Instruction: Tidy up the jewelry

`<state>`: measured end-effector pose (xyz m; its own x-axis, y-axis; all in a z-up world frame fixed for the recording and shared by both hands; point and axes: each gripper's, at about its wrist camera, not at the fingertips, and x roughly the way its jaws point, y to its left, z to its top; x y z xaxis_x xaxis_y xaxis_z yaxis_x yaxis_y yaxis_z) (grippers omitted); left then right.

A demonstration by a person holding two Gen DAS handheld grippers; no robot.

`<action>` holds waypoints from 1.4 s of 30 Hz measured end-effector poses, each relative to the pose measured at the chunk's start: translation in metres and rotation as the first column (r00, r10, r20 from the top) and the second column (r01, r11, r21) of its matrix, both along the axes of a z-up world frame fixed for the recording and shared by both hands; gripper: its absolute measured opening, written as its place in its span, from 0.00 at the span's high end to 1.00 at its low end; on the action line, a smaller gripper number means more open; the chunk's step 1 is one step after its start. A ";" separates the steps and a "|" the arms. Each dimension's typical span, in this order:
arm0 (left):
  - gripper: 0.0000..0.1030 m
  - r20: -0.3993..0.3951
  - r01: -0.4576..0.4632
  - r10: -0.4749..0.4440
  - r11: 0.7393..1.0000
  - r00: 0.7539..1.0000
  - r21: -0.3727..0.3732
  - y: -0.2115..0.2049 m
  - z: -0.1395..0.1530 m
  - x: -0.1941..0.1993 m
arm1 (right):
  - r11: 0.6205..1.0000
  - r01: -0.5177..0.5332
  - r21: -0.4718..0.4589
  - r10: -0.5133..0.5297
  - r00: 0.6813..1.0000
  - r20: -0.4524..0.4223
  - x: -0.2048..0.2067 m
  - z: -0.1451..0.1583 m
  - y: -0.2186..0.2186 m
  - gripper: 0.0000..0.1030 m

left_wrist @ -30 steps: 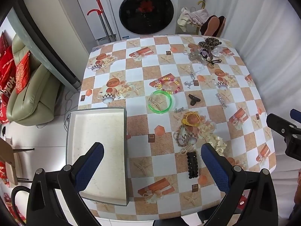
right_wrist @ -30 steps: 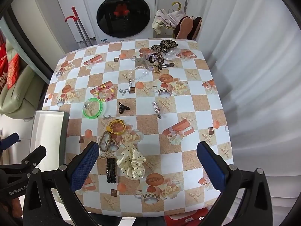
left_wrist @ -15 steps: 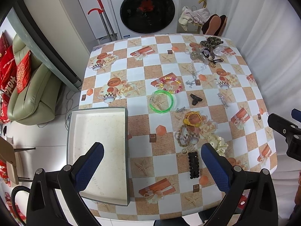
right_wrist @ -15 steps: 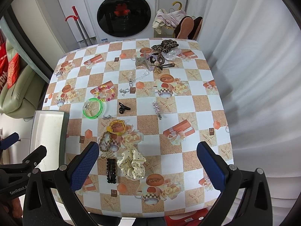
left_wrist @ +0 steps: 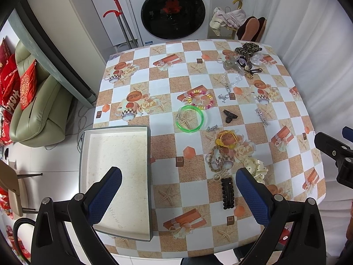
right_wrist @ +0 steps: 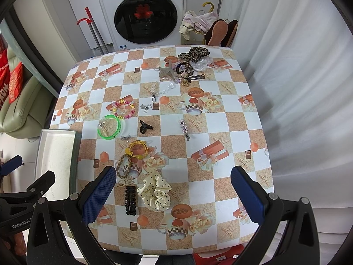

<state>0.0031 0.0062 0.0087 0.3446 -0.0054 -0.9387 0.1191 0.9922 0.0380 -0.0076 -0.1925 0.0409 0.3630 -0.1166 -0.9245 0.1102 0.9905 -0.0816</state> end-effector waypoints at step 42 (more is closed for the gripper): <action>0.00 -0.003 0.004 -0.004 1.000 1.000 0.008 -0.004 0.001 0.001 | 1.000 0.000 0.002 0.000 1.000 0.000 -0.003 0.001 0.000 0.00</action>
<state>0.0040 0.0021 0.0092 0.3415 0.0008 -0.9399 0.1232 0.9913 0.0456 -0.0104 -0.1926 0.0420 0.3634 -0.1143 -0.9246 0.1104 0.9907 -0.0791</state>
